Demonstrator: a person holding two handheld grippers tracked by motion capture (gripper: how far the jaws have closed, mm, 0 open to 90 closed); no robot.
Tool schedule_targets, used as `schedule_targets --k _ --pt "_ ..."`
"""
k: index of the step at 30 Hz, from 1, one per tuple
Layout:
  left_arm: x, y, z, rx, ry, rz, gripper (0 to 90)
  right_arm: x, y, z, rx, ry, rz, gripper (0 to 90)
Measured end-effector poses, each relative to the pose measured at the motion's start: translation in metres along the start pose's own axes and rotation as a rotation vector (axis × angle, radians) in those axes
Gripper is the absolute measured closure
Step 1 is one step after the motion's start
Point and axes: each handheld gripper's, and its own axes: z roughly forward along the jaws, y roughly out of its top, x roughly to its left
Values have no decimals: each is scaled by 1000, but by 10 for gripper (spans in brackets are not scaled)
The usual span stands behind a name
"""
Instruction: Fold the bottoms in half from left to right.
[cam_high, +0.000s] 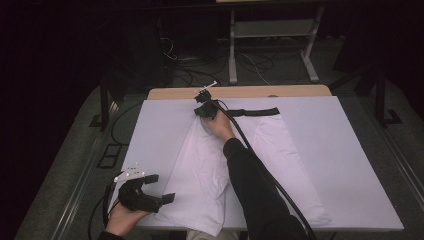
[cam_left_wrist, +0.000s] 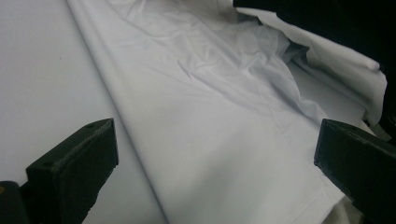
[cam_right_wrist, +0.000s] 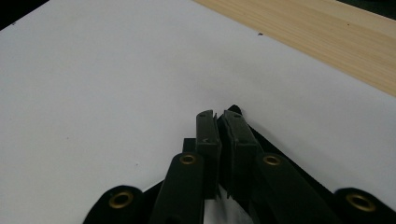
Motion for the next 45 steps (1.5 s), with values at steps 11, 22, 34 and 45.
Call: schedule_targets --k 11,22,34,45 --pt "1 -14 -10 70 -6 1 0 2 1 -2 -1 -6 -4 843" --pt "3 -29 -17 124 -2 -7 0 2 0 -2 -3 -5 1 843" --pt "3 -36 -20 198 -95 -17 245 1 1 -3 -7 -1 3 843" --pt "7 -34 -17 228 -101 32 558 1 1 -4 -11 3 4 843"
